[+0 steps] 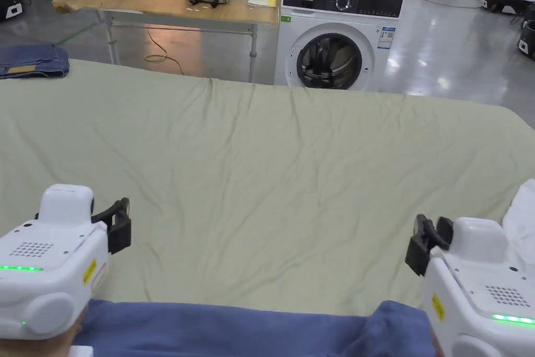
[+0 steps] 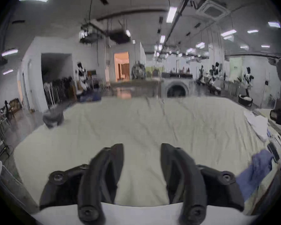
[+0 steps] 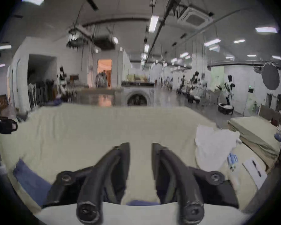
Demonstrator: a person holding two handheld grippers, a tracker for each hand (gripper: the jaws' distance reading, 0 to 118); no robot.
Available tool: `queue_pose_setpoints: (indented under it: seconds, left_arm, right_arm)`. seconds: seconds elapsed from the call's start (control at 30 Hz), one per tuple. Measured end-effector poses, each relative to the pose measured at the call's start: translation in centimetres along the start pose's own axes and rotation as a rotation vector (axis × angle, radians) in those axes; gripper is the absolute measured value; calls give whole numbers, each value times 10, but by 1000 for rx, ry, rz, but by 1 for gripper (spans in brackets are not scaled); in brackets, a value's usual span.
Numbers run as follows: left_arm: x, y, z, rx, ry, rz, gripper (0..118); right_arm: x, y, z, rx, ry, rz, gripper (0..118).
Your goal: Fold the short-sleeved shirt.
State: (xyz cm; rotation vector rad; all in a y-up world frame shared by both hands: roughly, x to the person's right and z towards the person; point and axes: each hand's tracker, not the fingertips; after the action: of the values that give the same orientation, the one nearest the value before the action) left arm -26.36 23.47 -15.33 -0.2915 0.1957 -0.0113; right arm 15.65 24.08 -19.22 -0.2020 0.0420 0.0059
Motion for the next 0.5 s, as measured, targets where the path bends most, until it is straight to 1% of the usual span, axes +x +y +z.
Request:
queue_pose_setpoints:
  seconds: [0.03,0.07,0.1,0.13,0.17,0.2,0.23,0.3,0.43,0.5]
  left_arm:
    - [6,3,1,35,12,-11,10]
    - [13,7,3,72,24,-28,5]
    - [18,9,5,99,28,-42,2]
    - [23,12,6,125,28,-53,2]
    - [26,15,9,148,23,-55,0]
    - [29,15,12,180,39,-63,0]
    - [32,17,15,226,62,-73,0]
    - [29,20,18,222,37,-36,0]
    - [12,20,22,205,43,12,0]
    - [-10,19,24,148,-27,96,0]
  right_arm:
    - [-6,3,0,26,-1,-17,17]
    - [-15,7,-1,52,-13,-27,9]
    - [-20,10,-1,75,-2,-42,0]
    - [-26,13,1,97,6,-51,0]
    - [-33,17,3,128,-25,-48,0]
    - [-38,20,4,156,-24,-44,0]
    - [-41,23,5,153,0,-43,0]
    - [-49,27,8,171,-3,-45,0]
    - [-58,31,7,183,13,-30,0]
    - [-61,31,1,178,31,-28,0]
